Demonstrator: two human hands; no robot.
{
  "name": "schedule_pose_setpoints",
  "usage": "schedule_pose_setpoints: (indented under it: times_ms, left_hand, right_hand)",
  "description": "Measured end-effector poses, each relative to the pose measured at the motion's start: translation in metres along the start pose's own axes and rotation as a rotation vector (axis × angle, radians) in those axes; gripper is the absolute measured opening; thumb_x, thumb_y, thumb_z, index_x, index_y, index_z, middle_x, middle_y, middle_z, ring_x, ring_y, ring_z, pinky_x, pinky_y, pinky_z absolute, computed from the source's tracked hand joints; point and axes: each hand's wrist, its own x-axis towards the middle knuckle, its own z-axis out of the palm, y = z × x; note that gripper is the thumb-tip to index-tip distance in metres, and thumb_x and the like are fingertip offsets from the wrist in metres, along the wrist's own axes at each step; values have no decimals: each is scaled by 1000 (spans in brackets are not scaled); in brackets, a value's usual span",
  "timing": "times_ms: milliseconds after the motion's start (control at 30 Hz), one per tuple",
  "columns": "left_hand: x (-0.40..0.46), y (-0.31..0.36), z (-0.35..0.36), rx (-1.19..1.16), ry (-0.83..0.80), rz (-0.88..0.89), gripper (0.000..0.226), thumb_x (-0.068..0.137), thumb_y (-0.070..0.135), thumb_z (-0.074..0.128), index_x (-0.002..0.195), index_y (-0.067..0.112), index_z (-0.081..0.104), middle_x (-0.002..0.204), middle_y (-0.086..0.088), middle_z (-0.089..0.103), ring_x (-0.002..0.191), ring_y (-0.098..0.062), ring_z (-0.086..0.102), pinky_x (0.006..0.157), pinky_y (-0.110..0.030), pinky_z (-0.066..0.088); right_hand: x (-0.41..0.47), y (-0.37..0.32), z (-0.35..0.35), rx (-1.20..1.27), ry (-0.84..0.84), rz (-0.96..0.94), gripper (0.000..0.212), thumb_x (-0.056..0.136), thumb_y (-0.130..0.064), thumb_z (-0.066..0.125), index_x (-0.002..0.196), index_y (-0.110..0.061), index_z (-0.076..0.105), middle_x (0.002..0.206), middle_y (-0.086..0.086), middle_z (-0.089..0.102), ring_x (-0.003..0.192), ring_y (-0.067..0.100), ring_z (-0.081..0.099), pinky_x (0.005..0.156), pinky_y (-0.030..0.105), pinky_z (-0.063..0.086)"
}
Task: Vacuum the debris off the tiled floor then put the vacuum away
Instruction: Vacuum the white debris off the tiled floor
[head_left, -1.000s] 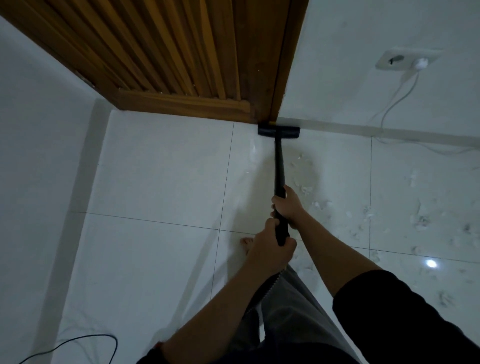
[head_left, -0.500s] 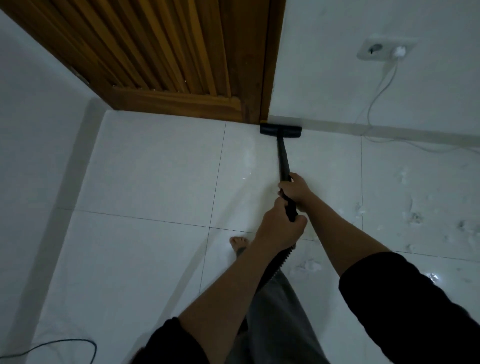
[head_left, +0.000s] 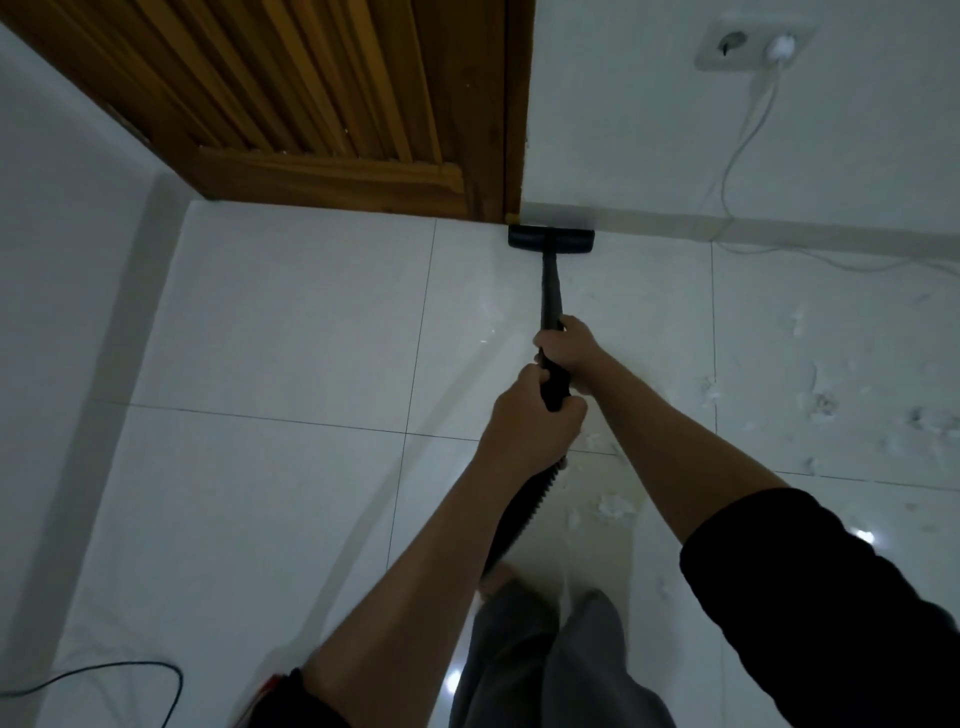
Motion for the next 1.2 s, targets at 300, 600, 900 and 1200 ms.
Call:
schedule_pose_setpoints:
  times_ms: [300, 600, 900, 1200]
  left_hand:
    - [-46, 4, 5, 28, 11, -56, 32, 87, 31, 53, 117, 23, 45, 94, -8, 65, 76, -29, 70, 76, -49, 59]
    - [-102, -4, 20, -4, 11, -121, 30, 92, 24, 50, 122, 25, 44, 77, -5, 64, 56, -19, 65, 60, -36, 57]
    - [-161, -27, 48, -19, 69, -149, 29, 88, 27, 52, 117, 31, 48, 69, -1, 61, 56, -19, 64, 65, -41, 58]
    - [-213, -52, 78, -69, 106, -189, 22, 88, 26, 52, 109, 31, 49, 60, -1, 60, 48, -18, 62, 59, -35, 54]
  right_hand:
    - [-34, 17, 3, 34, -26, 43, 11, 89, -1, 49, 96, -7, 44, 78, 14, 50, 62, 23, 51, 62, 37, 45]
    - [-85, 51, 2, 53, -80, 91, 17, 89, -2, 48, 104, -8, 43, 87, 15, 48, 71, 25, 50, 62, 36, 46]
    - [-142, 84, -2, 56, -135, 128, 23, 87, 0, 46, 107, -10, 40, 82, 11, 49, 66, 22, 51, 53, 31, 45]
    - [-196, 120, -3, 40, -168, 158, 29, 87, -2, 46, 115, -9, 42, 90, 12, 51, 74, 25, 54, 54, 31, 45]
